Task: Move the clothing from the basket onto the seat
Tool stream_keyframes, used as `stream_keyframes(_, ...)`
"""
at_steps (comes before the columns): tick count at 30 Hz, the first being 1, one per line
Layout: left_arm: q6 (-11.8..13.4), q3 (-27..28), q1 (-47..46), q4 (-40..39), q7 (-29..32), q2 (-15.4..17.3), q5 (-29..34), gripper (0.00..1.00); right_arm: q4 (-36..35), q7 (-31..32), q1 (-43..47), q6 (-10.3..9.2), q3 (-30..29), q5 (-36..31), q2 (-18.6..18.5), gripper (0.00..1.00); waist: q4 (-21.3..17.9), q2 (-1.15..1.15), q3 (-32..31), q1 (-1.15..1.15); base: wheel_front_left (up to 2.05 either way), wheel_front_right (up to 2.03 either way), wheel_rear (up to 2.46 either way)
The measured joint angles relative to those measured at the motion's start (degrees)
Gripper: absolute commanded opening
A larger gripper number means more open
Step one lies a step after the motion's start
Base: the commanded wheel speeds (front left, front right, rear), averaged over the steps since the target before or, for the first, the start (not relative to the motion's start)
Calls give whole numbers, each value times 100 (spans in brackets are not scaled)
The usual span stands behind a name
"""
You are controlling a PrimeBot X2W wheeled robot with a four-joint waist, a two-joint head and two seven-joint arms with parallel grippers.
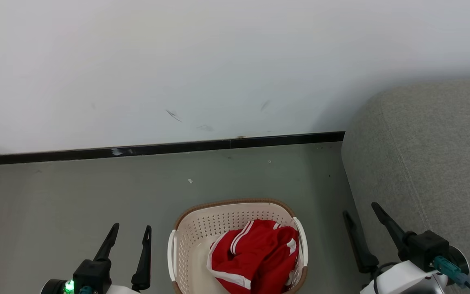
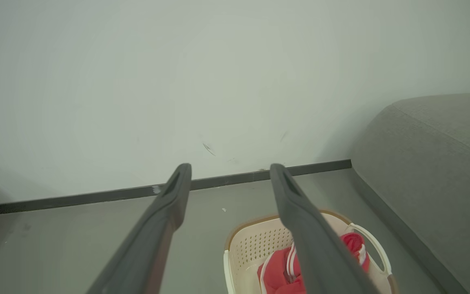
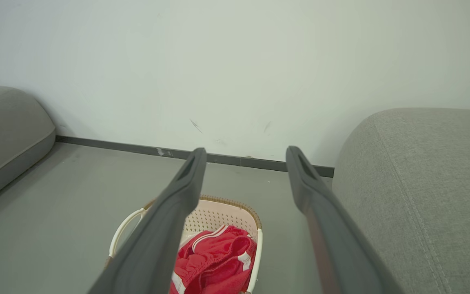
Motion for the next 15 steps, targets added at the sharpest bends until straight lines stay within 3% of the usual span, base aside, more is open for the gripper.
stream_keyframes(15,-209,-220,-416,301,0,157,244,100,-245,-1,-3,0,-123,-1,2,100,-110,0,459,0,0,0,0)
